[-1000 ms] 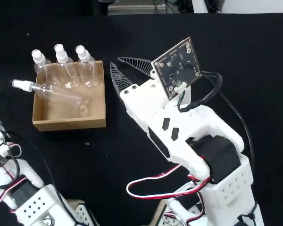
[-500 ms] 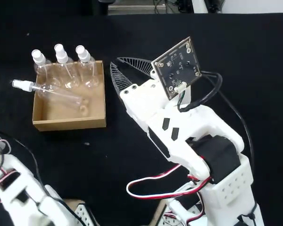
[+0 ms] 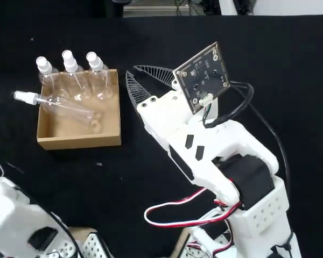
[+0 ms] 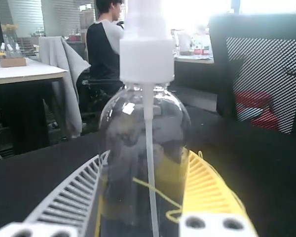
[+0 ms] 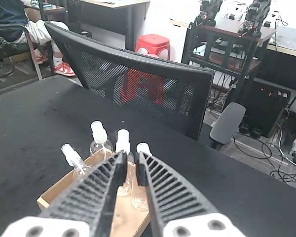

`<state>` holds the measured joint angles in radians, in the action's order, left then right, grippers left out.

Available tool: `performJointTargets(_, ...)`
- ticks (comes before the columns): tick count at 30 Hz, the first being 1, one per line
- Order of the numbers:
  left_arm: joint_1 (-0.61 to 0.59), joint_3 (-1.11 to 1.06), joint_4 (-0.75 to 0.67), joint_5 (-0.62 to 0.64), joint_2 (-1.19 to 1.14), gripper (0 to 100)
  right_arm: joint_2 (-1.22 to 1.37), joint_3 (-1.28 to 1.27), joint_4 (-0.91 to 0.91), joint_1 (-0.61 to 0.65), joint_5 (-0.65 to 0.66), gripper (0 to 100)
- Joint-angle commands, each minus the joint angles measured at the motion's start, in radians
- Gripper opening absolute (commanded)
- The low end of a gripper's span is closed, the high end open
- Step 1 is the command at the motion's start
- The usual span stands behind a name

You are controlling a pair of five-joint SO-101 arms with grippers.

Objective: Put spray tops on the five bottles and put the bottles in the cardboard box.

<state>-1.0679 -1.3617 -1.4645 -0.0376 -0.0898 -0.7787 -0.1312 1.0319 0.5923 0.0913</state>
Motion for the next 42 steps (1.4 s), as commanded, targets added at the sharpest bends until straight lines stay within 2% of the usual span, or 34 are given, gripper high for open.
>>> performJointTargets(1, -0.027, 0.116, -0.278, -0.006, -0.282, 3, 0.002, 0.065, -0.032, -0.017, 0.005, 1.1)
performJointTargets(7, -0.056, 0.268, -0.273, -0.006, -0.52, 3, 0.001, 0.067, -0.032, -0.017, 0.005, 1.1)
performJointTargets(14, -0.07, 0.341, -0.273, -0.008, -0.605, 5, 0.001, 0.067, -0.034, -0.017, 0.005, 1.1)
performJointTargets(21, -0.071, 0.344, -0.273, -0.006, -0.612, 32, 0.001, 0.067, -0.034, -0.017, 0.005, 1.1)
performJointTargets(24, -0.071, 0.341, -0.273, -0.006, -0.605, 37, 0.001, 0.067, -0.034, -0.017, 0.005, 1.1)
performJointTargets(34, -0.091, 0.338, -0.272, -0.006, -0.491, 38, 0.001, 0.067, -0.034, -0.017, 0.008, 1.1)
performJointTargets(42, -0.062, 0.206, -0.267, -0.006, -0.361, 38, 0.002, 0.059, -0.049, -0.017, 0.005, 1.1)
